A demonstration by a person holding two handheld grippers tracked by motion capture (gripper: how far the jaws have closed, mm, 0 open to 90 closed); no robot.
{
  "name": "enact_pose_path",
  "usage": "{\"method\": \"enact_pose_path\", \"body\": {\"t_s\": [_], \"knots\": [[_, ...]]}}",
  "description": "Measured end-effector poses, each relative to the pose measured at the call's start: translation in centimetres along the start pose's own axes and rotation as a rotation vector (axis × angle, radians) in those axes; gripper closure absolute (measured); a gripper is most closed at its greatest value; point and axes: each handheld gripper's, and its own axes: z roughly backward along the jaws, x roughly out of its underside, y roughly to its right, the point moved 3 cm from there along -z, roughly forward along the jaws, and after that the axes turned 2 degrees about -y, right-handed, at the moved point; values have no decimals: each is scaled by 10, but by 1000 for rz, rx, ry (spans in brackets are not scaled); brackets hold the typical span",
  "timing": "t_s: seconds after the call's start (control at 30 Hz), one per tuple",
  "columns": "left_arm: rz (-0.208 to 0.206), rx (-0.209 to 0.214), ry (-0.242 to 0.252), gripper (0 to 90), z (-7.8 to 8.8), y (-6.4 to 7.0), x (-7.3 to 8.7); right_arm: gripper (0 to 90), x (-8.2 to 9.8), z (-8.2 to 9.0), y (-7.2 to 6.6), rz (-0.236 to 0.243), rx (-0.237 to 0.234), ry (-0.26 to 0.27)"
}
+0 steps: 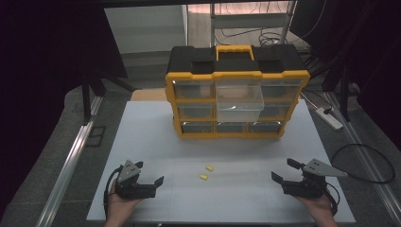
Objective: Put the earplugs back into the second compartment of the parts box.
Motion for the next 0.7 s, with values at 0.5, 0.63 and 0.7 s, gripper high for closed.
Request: {"method": "enact_pose_path", "body": {"t_s": [0.5,0.63,0.7], "knots": [[-5,-5,-10,30,-5,1,-1,186,1,-3,2,-15,-8,-4],[-3,-2,-15,32,-5,-1,2,189,-1,-6,5,-35,-16,4],[-7,2,-17,32,-6,0,2,190,-1,-7,5,-38,-20,1]]}}
